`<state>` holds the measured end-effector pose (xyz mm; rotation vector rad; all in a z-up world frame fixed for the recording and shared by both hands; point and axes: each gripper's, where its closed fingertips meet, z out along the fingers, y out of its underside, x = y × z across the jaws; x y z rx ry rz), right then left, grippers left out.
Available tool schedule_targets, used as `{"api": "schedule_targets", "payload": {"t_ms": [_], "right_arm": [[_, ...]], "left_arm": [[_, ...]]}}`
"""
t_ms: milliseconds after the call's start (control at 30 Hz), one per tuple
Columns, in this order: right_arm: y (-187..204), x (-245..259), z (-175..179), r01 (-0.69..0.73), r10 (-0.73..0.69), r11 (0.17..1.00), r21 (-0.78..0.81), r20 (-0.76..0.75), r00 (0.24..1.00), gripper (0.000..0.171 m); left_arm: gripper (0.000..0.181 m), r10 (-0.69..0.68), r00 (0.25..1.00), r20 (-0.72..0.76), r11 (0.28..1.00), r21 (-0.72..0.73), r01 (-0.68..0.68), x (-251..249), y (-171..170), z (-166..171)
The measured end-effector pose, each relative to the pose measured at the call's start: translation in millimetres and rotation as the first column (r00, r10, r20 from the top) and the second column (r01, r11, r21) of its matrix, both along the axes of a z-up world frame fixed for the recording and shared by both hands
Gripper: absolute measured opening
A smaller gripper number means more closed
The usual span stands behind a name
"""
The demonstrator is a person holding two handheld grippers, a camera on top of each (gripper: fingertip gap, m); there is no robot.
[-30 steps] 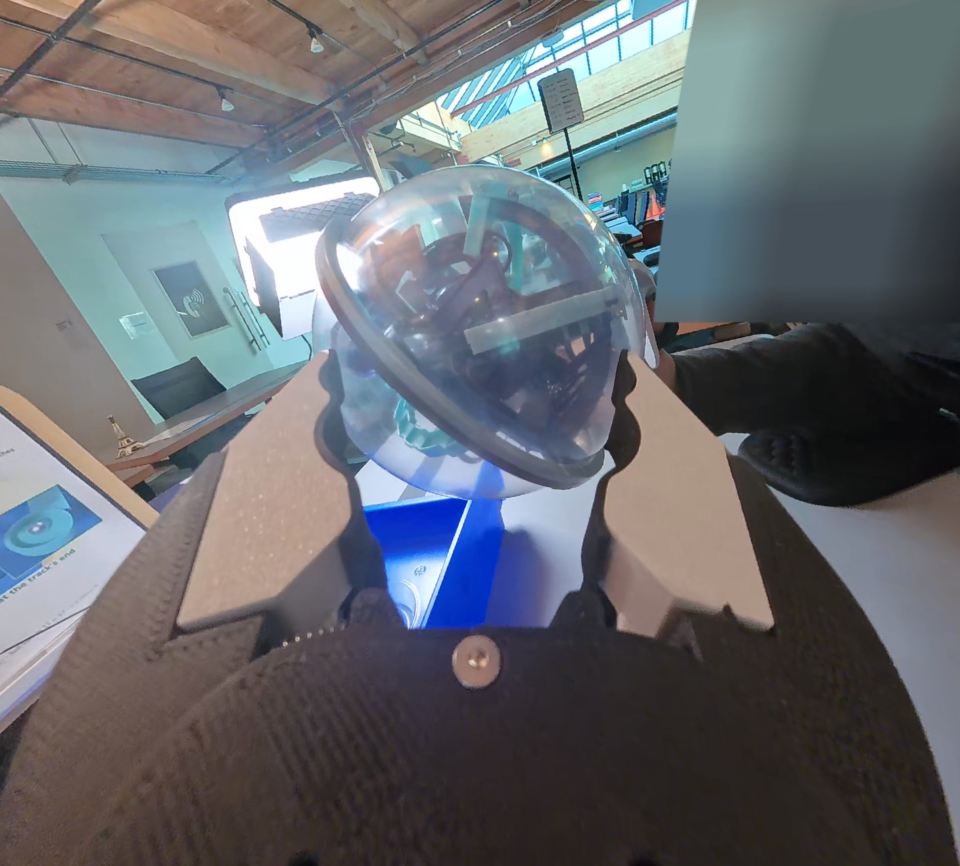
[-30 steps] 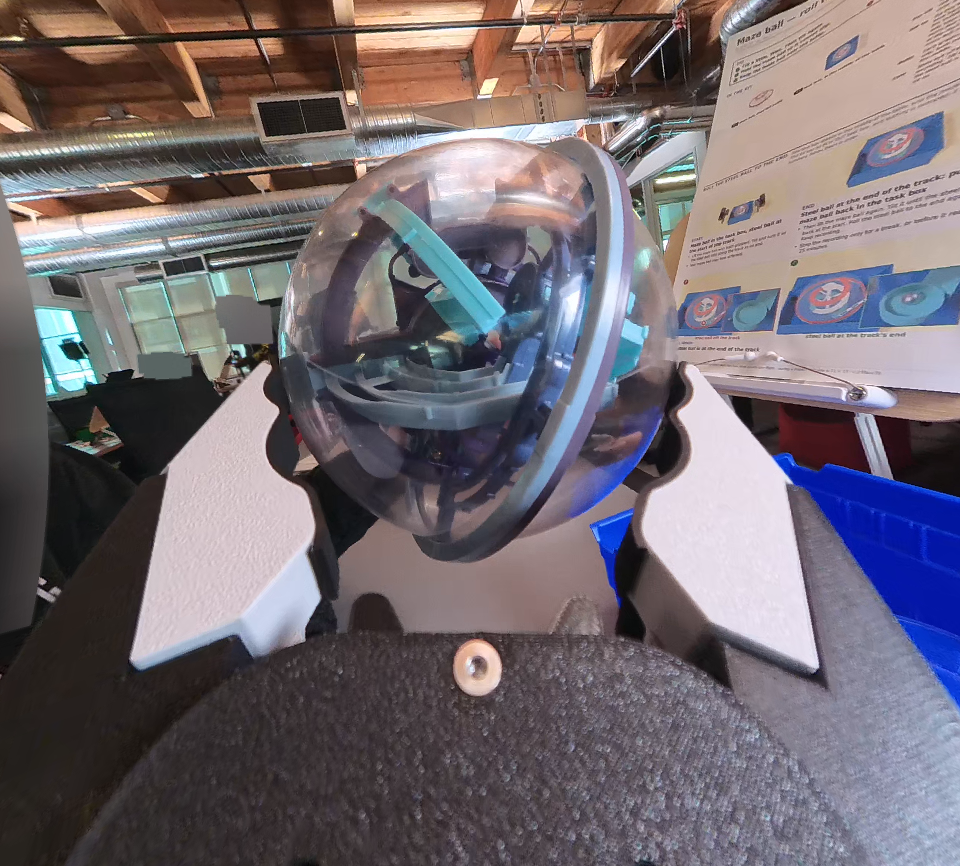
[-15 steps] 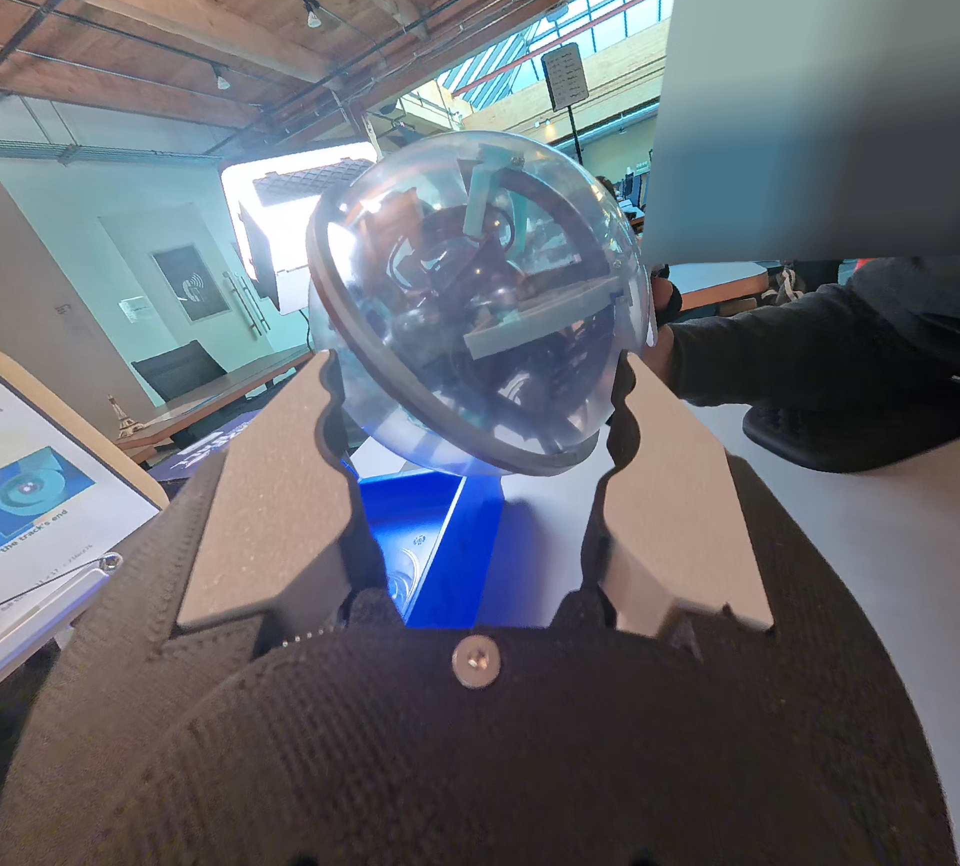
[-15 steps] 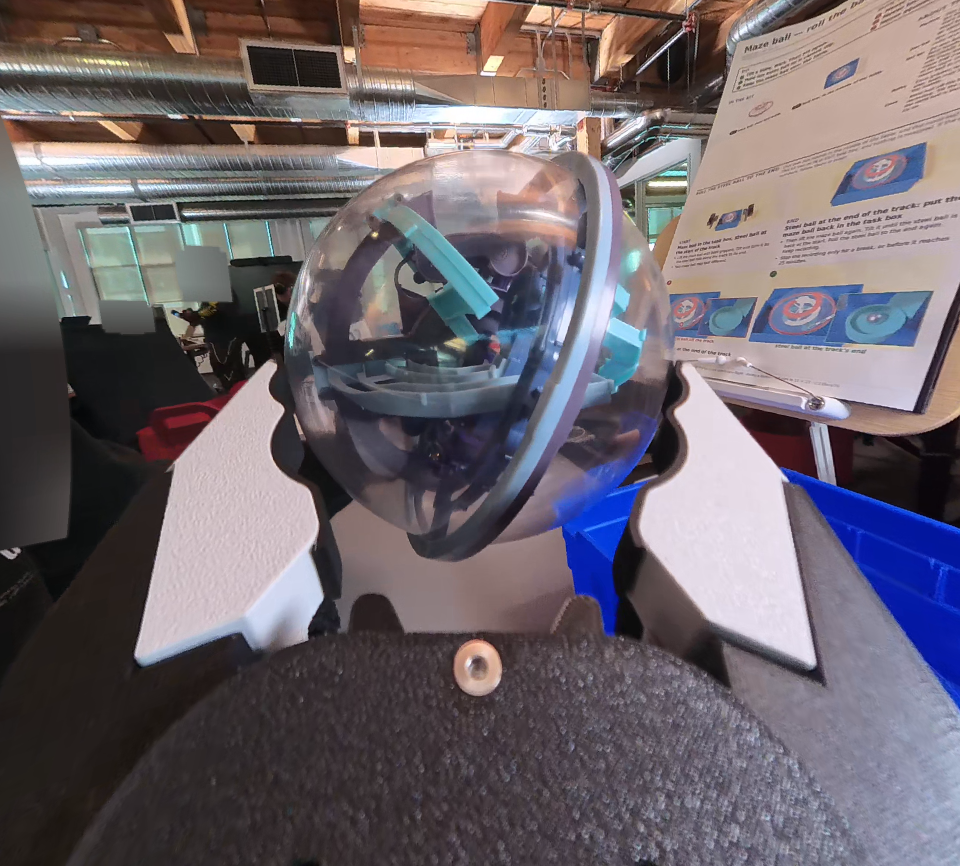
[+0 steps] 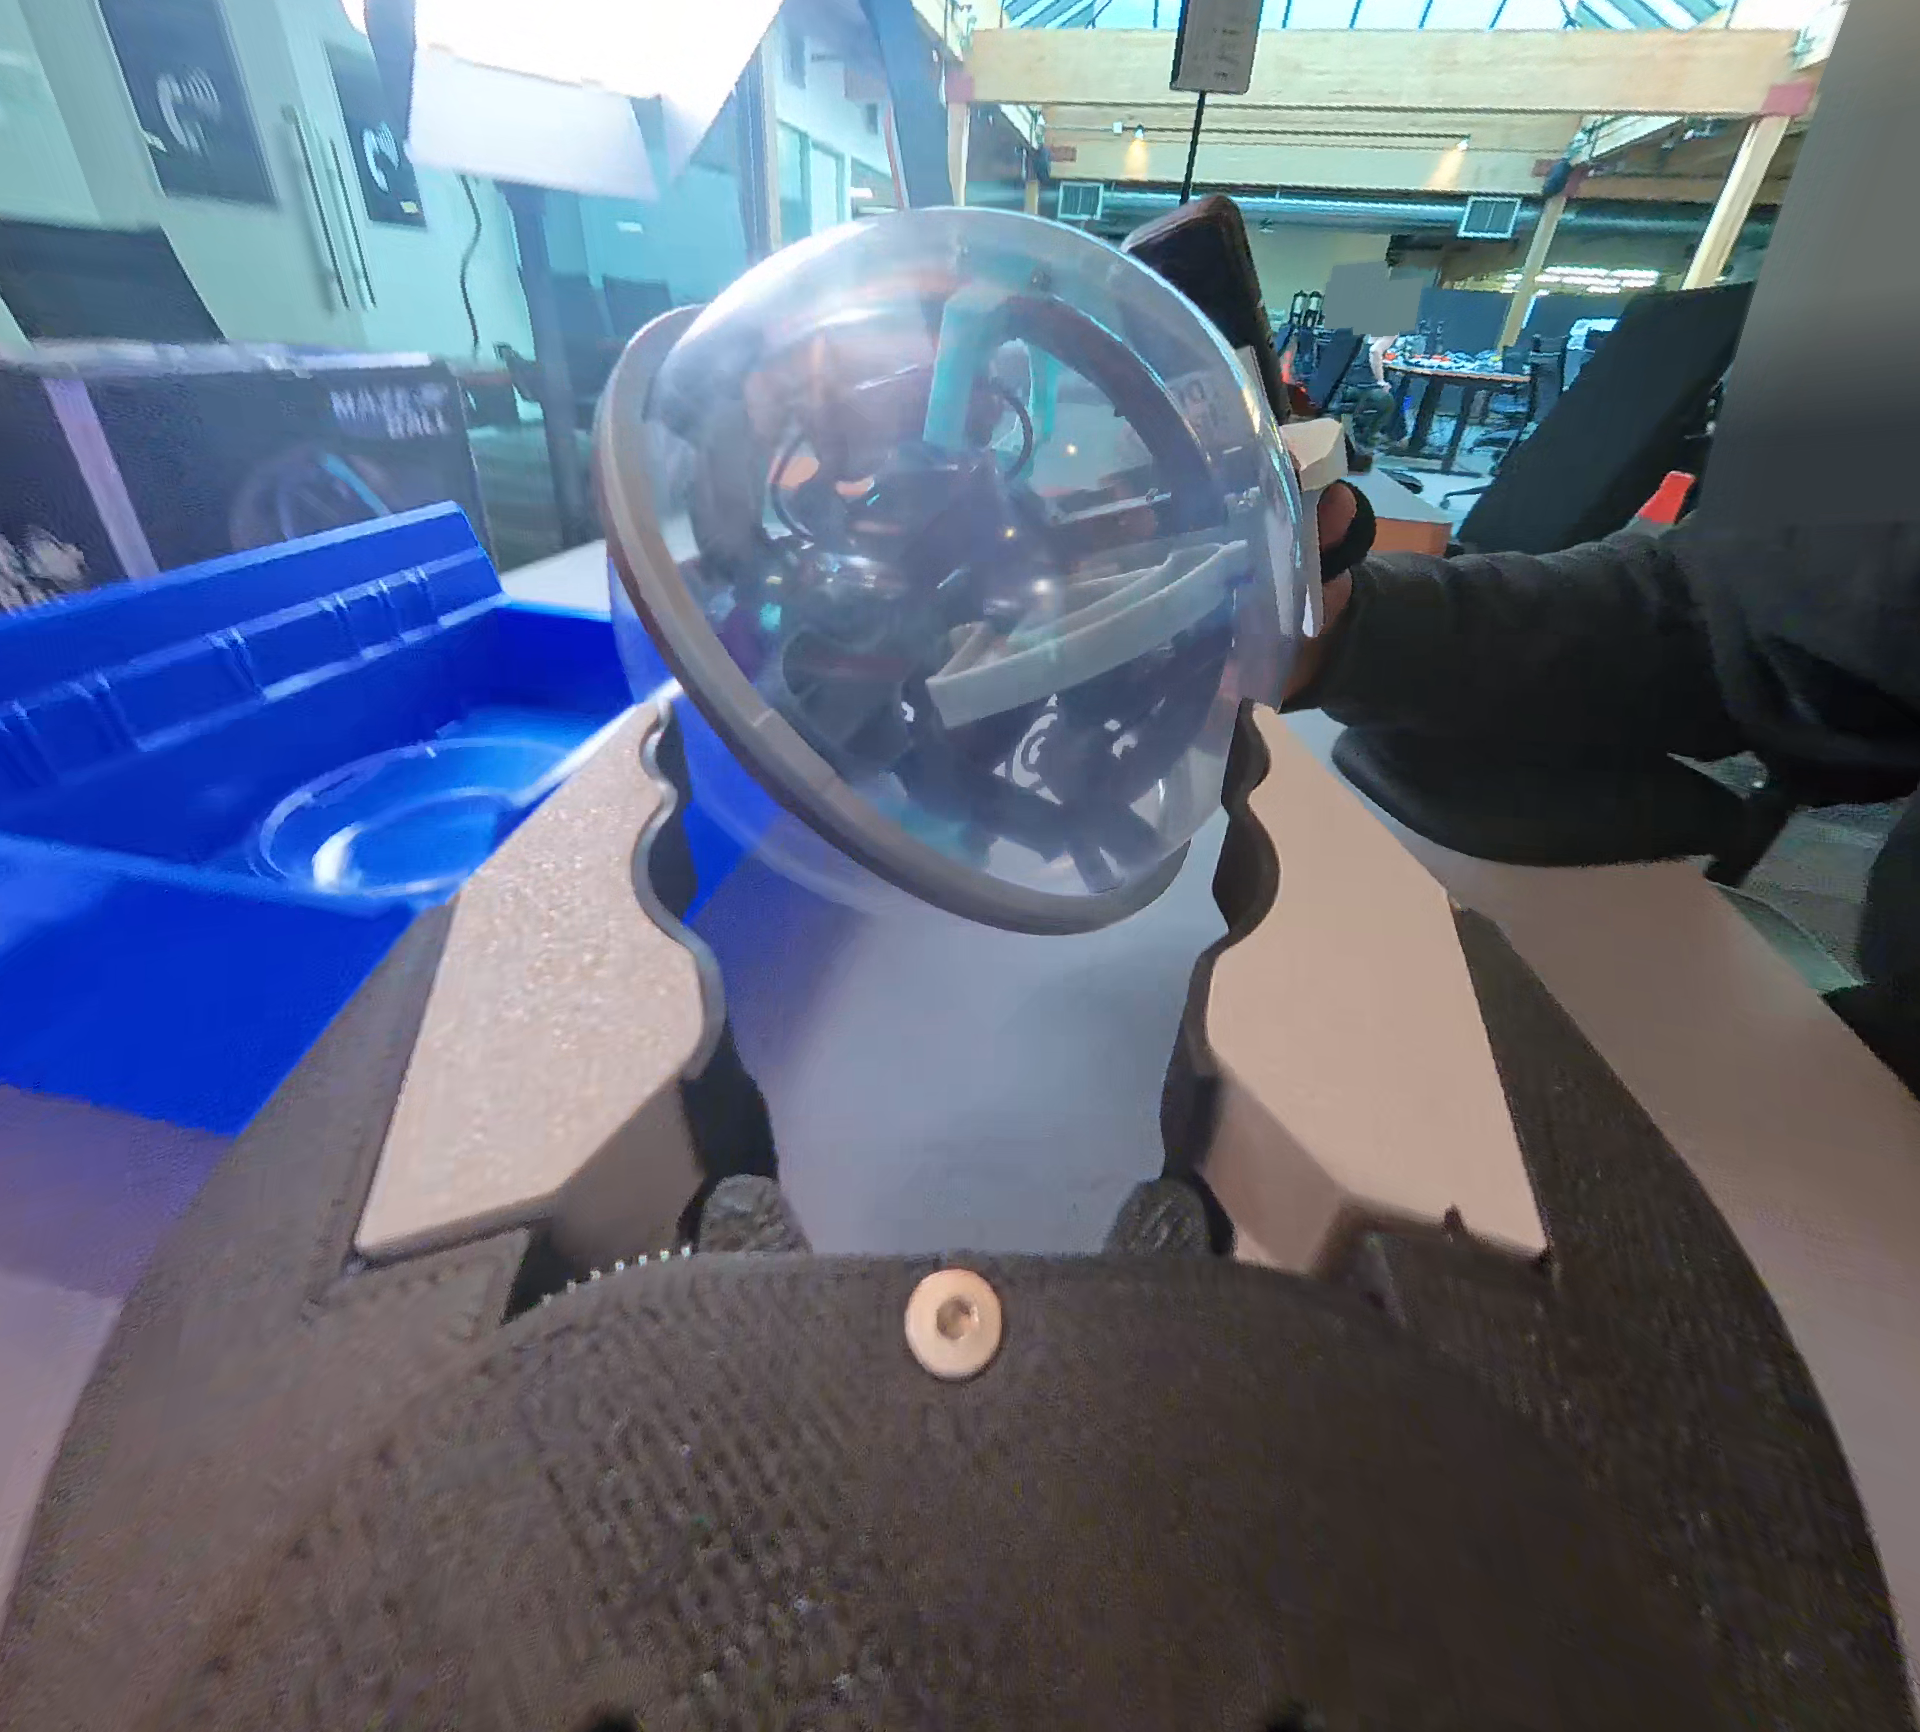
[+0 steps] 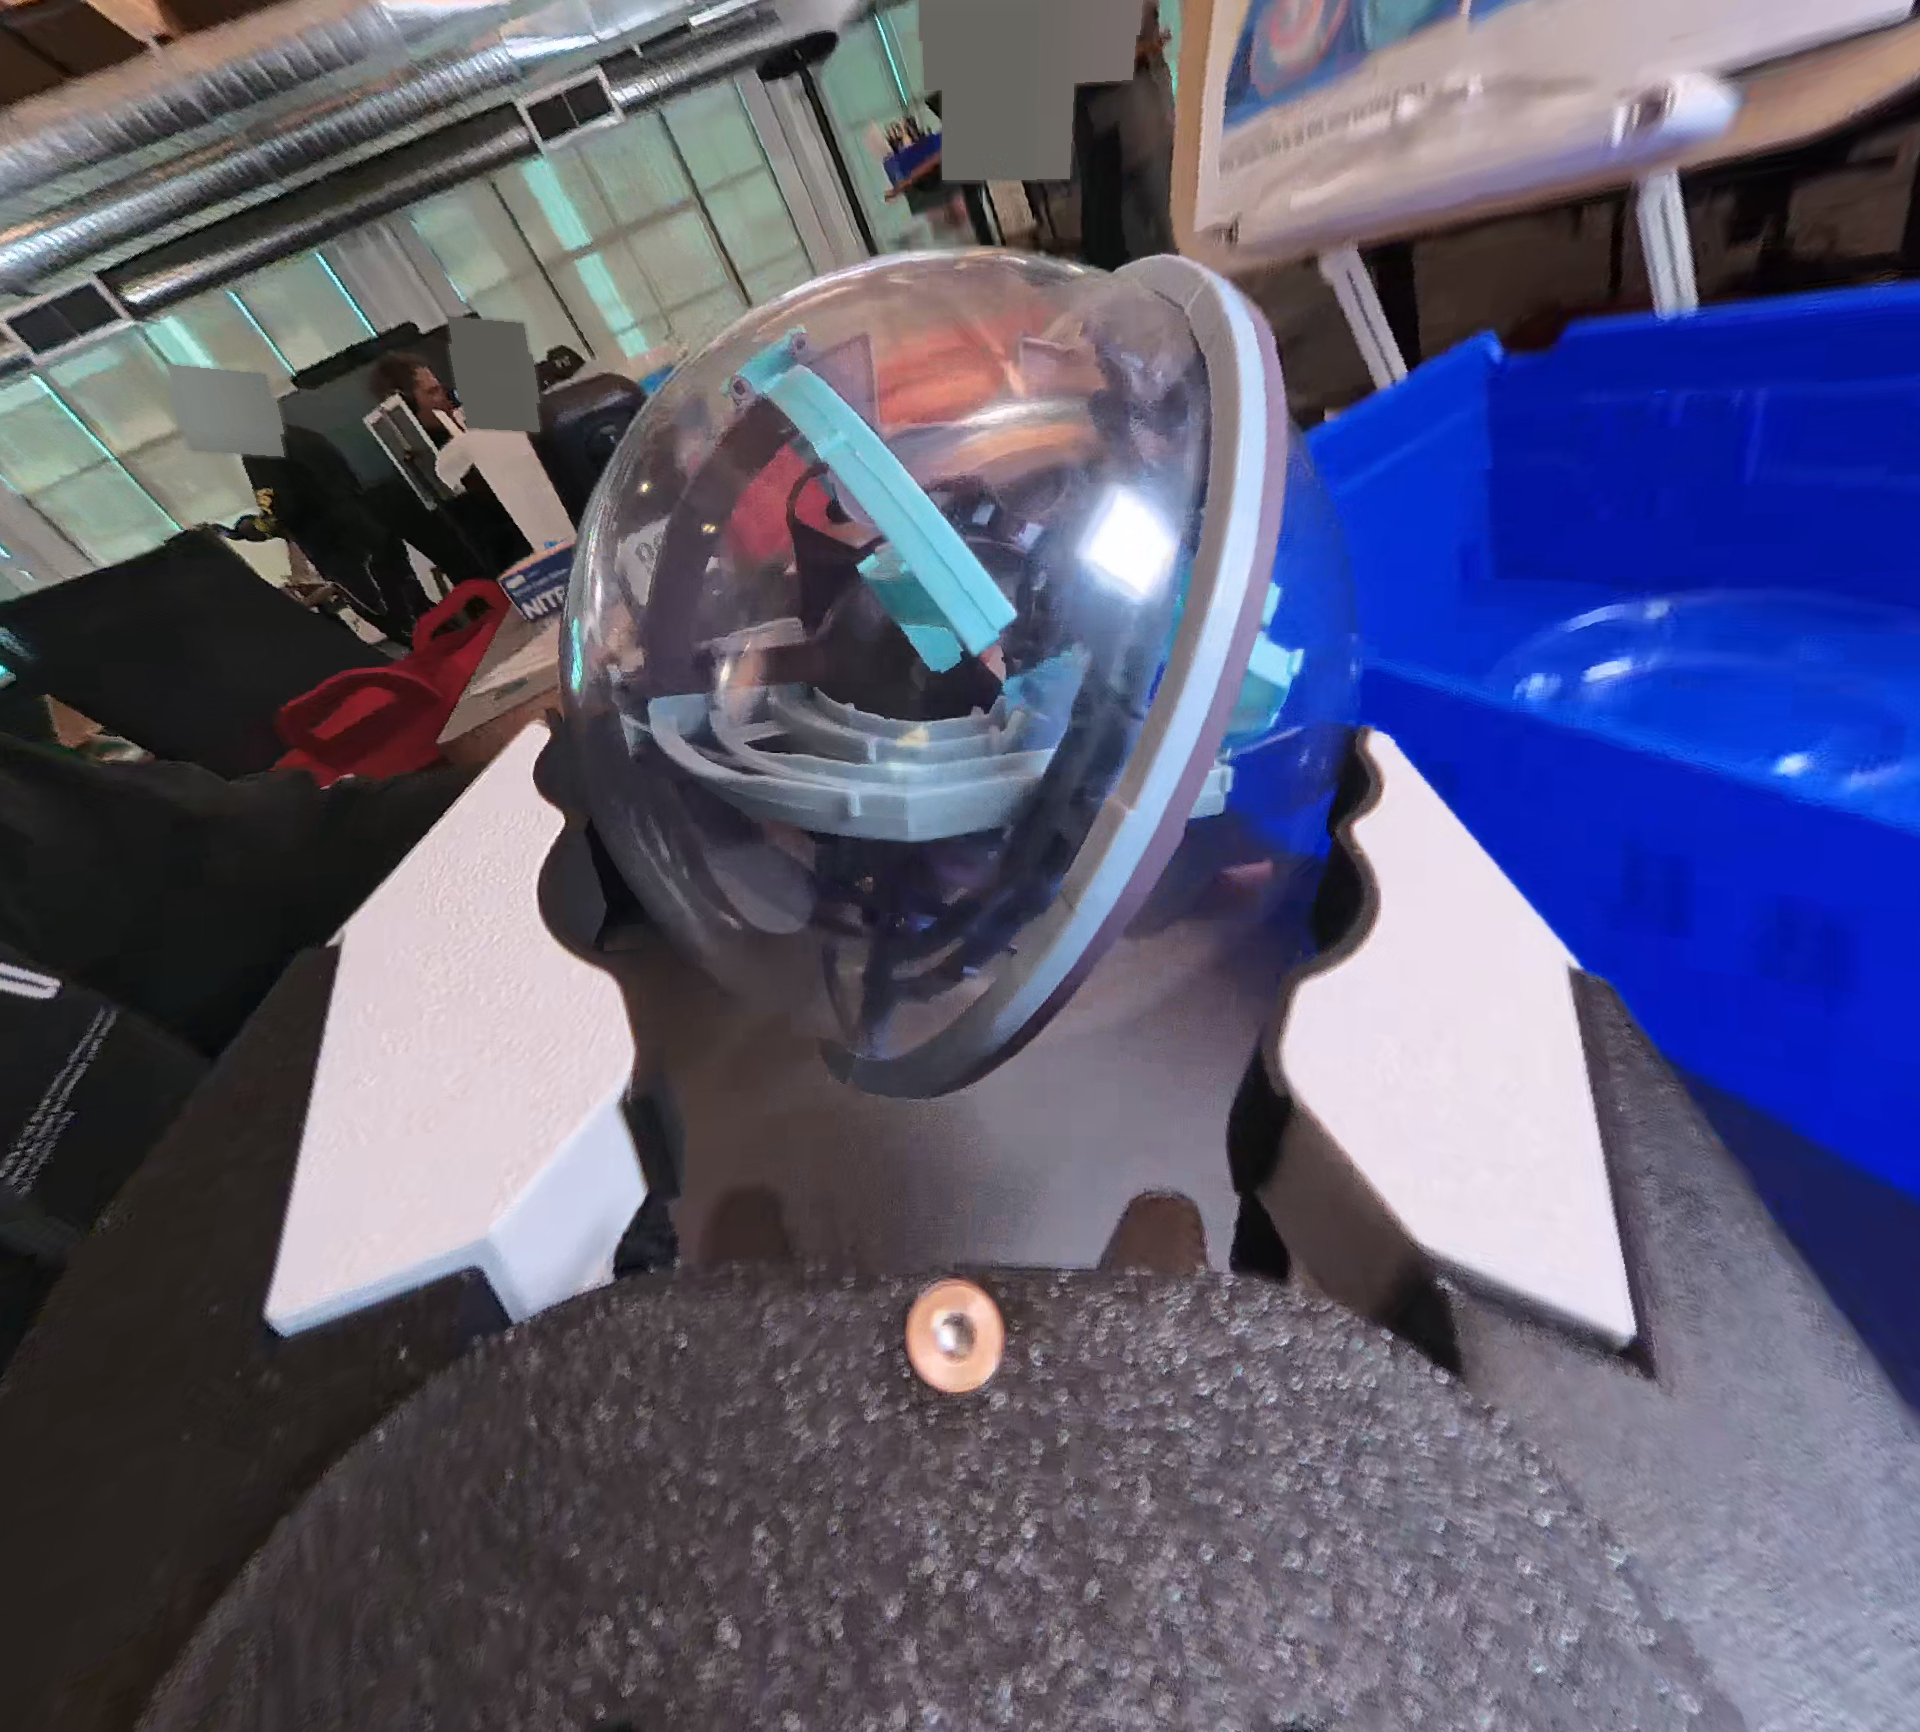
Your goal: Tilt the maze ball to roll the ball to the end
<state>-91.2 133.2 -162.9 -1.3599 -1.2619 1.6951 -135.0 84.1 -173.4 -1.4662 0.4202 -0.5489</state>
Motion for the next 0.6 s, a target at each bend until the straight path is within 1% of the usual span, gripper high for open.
{"api": "schedule_targets", "payload": {"t_ms": [100,200,400,600], "right_arm": [[-2,5,-24,0.001,0.006,0.998,-0.070,0.099,0.995,0.140],[-1,10,-41,0.012,0.009,0.992,-0.124,0.167,0.986,0.140],[2,12,-63,0.043,-0.002,0.991,-0.125,0.307,0.952,0.140],[2,14,-64,0.053,0.015,0.982,-0.181,0.355,0.935,0.139]], "left_arm": [[0.102,-0.027,0.999,0.038,0.997,-0.071,0.029,4,1,-16],[0.102,-0.050,0.997,0.065,0.987,-0.148,0.059,7,4,-28],[0.103,-0.097,0.989,0.109,0.938,-0.321,0.127,10,6,-60],[0.102,-0.114,0.978,0.174,0.923,-0.346,0.169,10,6,-60]]}}
